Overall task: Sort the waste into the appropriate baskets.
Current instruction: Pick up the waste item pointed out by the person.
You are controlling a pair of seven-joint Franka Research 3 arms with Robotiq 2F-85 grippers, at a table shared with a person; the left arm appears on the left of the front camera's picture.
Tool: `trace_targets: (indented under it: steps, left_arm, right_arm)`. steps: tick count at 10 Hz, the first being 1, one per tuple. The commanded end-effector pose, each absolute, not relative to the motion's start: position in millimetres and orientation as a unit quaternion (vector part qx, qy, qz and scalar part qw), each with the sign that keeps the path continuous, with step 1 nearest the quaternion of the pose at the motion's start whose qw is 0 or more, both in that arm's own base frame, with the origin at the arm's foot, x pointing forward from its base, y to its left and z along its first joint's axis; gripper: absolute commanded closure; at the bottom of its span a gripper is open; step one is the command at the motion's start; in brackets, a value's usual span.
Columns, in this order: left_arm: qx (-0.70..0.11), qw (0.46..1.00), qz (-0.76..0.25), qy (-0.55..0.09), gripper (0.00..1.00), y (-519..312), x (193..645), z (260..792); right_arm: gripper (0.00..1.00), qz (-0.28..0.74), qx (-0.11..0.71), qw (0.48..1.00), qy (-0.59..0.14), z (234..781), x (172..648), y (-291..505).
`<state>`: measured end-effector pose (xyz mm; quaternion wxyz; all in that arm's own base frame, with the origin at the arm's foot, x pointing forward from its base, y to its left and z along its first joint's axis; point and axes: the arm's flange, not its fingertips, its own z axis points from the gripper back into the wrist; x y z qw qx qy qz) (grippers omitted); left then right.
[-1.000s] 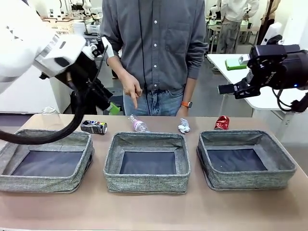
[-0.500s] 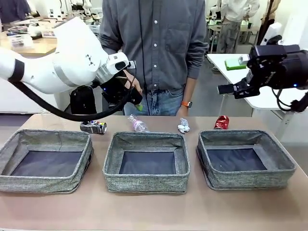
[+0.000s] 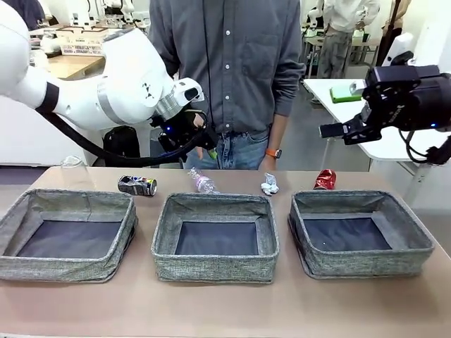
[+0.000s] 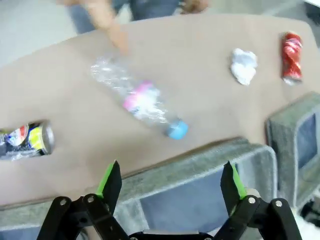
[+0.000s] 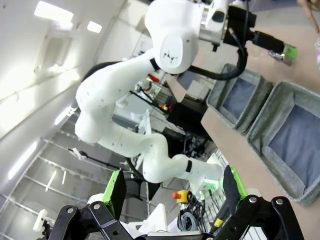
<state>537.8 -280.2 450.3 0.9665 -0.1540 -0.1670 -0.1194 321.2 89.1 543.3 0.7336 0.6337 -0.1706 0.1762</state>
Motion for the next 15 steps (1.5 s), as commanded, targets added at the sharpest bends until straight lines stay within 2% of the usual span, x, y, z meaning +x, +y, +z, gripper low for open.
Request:
trace_targets:
  steps: [1,4,7,8,9,12,15]
  left_arm:
    - [-0.084,0.986,0.007,-0.142,0.00,-286,533,449]
    - [-0.079,0.990,0.072,-0.090,0.00,-315,555,436]
    - [-0.126,0.982,0.102,-0.101,0.00,-335,570,424]
    - [-0.052,0.986,0.161,-0.013,0.00,-339,575,424]
    - [-0.106,0.987,0.082,-0.088,0.00,-332,559,421]
    - [-0.101,0.987,0.115,-0.053,0.00,-335,580,409]
    - [-0.109,0.986,0.111,-0.064,0.00,-342,599,396]
  right_arm:
    - [0.00,0.184,0.641,0.723,-0.182,543,323,91]
    - [0.00,0.184,0.641,0.723,-0.182,543,323,91]
    - [0.00,0.184,0.641,0.723,-0.182,543,323,91]
    - [0.00,0.184,0.641,0.723,-0.182,543,323,91]
    - [0.00,0.184,0.641,0.723,-0.182,543,323,91]
    - [0.00,0.184,0.641,0.723,-0.182,543,323,91]
    - [0.00,0.184,0.641,0.723,-0.182,543,323,91]
